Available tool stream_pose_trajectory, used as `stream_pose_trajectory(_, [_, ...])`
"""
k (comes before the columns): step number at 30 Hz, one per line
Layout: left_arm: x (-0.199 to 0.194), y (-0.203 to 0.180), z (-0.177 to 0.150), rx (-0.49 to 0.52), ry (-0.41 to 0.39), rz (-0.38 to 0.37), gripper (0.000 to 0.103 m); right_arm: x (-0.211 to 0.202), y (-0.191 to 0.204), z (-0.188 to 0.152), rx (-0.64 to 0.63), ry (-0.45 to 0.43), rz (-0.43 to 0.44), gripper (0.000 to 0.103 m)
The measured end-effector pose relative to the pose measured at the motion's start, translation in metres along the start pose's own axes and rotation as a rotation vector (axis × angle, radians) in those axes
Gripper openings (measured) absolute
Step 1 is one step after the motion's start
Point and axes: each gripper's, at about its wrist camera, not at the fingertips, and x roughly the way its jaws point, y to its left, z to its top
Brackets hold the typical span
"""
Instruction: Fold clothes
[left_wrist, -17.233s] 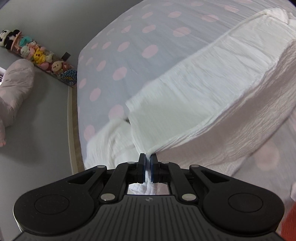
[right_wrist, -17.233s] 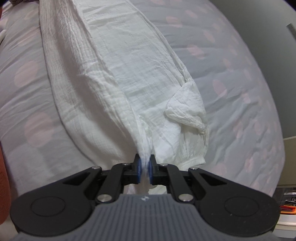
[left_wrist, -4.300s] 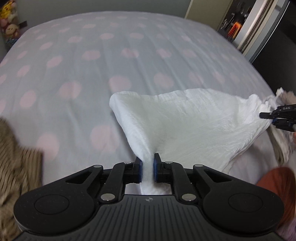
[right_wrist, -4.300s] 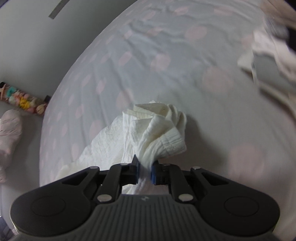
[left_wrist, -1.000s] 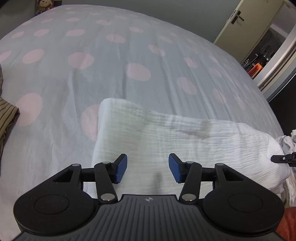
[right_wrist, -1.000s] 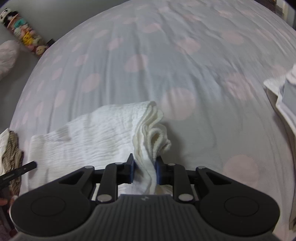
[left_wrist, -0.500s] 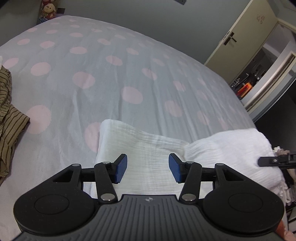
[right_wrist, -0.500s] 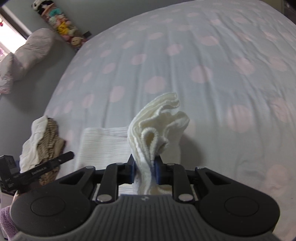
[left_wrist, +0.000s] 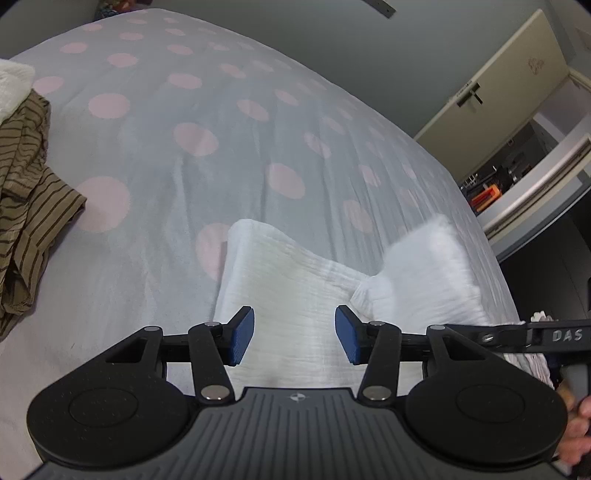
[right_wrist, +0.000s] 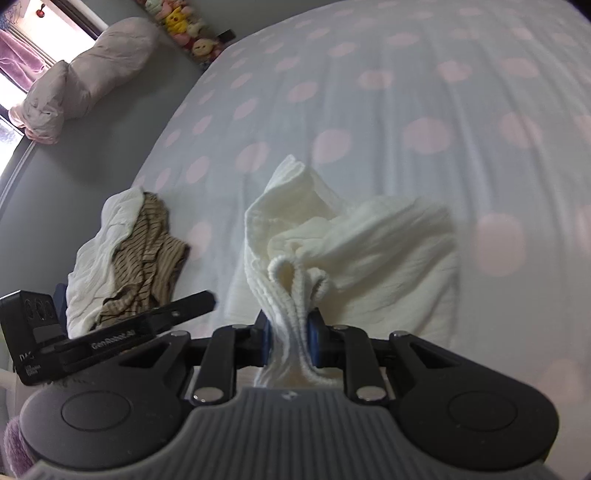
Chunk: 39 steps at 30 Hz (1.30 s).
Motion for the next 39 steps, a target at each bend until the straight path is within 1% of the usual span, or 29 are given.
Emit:
stream_pose_trajectory(5, [0.001, 0.016, -0.004, -0.060, -0.005, -0.004, 0.045, 0.038, 0.016, -0.006, 0.018, 0.005, -0.017, 0.022])
stream_pose_trajectory(8, [0.003, 0.024, -0.005, -0.093, -0.002, 0.000, 0.045, 0.063, 0.017, -0.014, 0.045, 0.039, -0.015, 0.022])
stream_pose_trajectory(11, [0.005, 0.025, -0.005, -0.097, 0.002, 0.003, 0.045, 0.088, 0.017, -0.026, 0.068, 0.080, -0.012, 0.022])
stream_pose_trajectory(16, [0.010, 0.023, -0.005, -0.080, 0.019, 0.018, 0.045, 0.117, 0.019, -0.036, 0.061, 0.091, -0.018, 0.023])
stream_pose_trajectory(19, [0.011, 0.025, -0.006, -0.090, 0.021, 0.020, 0.045, 0.124, 0.022, -0.038, 0.033, 0.093, -0.005, 0.030])
stream_pose_trajectory(21, [0.011, 0.027, -0.005, -0.100, 0.021, 0.021, 0.045, 0.118, 0.023, -0.038, 0.018, 0.087, 0.015, 0.036])
stream_pose_trajectory(25, [0.009, 0.027, -0.006, -0.104, 0.009, 0.008, 0.045, 0.093, 0.028, -0.038, -0.032, 0.039, 0.044, 0.038])
stream_pose_trajectory(27, [0.010, 0.025, -0.006, -0.093, 0.010, -0.002, 0.045, 0.073, 0.028, -0.037, -0.043, -0.007, 0.068, 0.046])
stream_pose_trajectory(28, [0.009, 0.024, -0.007, -0.085, 0.015, -0.016, 0.045, 0.063, 0.027, -0.037, -0.049, -0.030, 0.077, 0.048])
stream_pose_trajectory(31, [0.010, 0.018, -0.008, -0.063, 0.041, -0.073, 0.045, 0.039, 0.021, -0.042, -0.080, -0.083, 0.046, 0.050])
stream_pose_trajectory(33, [0.012, 0.011, -0.008, -0.040, 0.060, -0.072, 0.045, 0.026, 0.015, -0.047, -0.103, -0.106, 0.017, 0.050])
stream_pose_trajectory(37, [0.014, 0.003, -0.009, -0.014, 0.095, -0.045, 0.045, 0.018, 0.003, -0.065, -0.105, -0.080, 0.018, 0.052])
stream_pose_trajectory(39, [0.010, 0.002, -0.011, -0.024, 0.115, -0.058, 0.045, 0.019, 0.001, -0.076, -0.100, -0.066, 0.035, 0.052])
